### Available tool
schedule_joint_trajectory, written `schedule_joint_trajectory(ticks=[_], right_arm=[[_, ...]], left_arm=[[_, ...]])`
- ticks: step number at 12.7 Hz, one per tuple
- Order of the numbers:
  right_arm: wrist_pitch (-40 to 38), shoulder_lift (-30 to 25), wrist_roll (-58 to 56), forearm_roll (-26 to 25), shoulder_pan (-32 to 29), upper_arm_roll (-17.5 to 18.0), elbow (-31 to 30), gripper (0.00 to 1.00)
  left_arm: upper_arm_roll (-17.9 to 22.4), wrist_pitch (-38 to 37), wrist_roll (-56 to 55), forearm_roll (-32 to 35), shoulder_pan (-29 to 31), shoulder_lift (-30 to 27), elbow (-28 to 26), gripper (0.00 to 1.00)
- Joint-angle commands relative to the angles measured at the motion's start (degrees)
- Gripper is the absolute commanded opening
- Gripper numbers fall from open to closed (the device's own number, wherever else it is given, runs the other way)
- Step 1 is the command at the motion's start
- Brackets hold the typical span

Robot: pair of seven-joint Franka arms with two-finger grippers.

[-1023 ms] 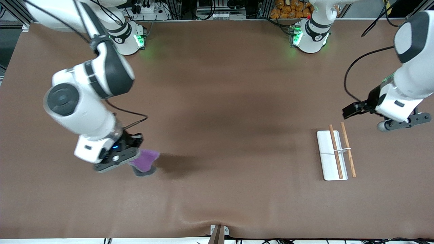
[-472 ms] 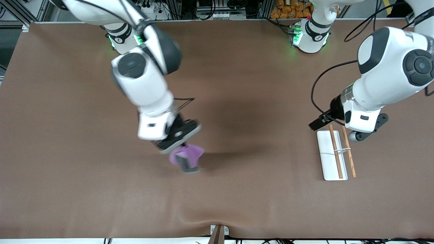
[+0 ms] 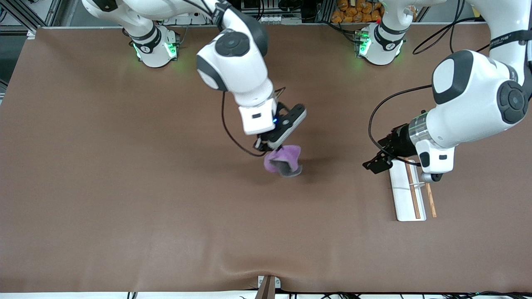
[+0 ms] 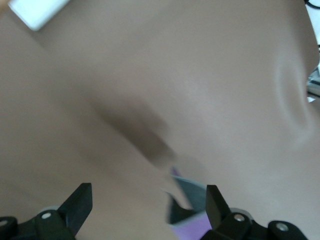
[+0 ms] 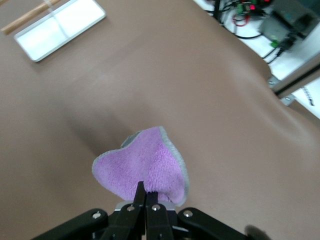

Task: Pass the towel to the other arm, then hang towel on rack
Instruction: 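Carry the towel toward table center while the left gripper approaches, then move the left gripper to the towel and close on it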

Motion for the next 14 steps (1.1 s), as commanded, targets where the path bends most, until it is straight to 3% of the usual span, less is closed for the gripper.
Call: schedule_joint_trajectory(ticks=[1,8,11,12,14], right_arm=[[1.13,1.34,0.24,-1.11,0.62,-0.37,0.13,0.00],[4.03,1.70,2.26,-1.11,1.06,-0.46,0.57,0.00],[4.03,1.70,2.79,-1.11,1.23,-0.46,0.66,0.00],[4.03,1.70,2.88,-1.11,1.23,-0.46,0.66,0.00],[4.03,1.70,2.80,-1.11,1.23,-0.46,0.66,0.00]], left_arm=[[0.16,3.22,-6.12,-4.29,-1.34,2.21,2.40,1.00],[0.07,9.46,-13.26,-10.45,-7.49,7.48,2.48,1.00],[0.07,14.83,-13.26,-16.77,-8.90,9.59,3.09,0.99],[0.16,15.10,-13.26,-17.66,-9.95,10.55,3.27,0.94],[0.25,15.10,-13.09,-17.05,-10.93,10.83,2.40,0.95]])
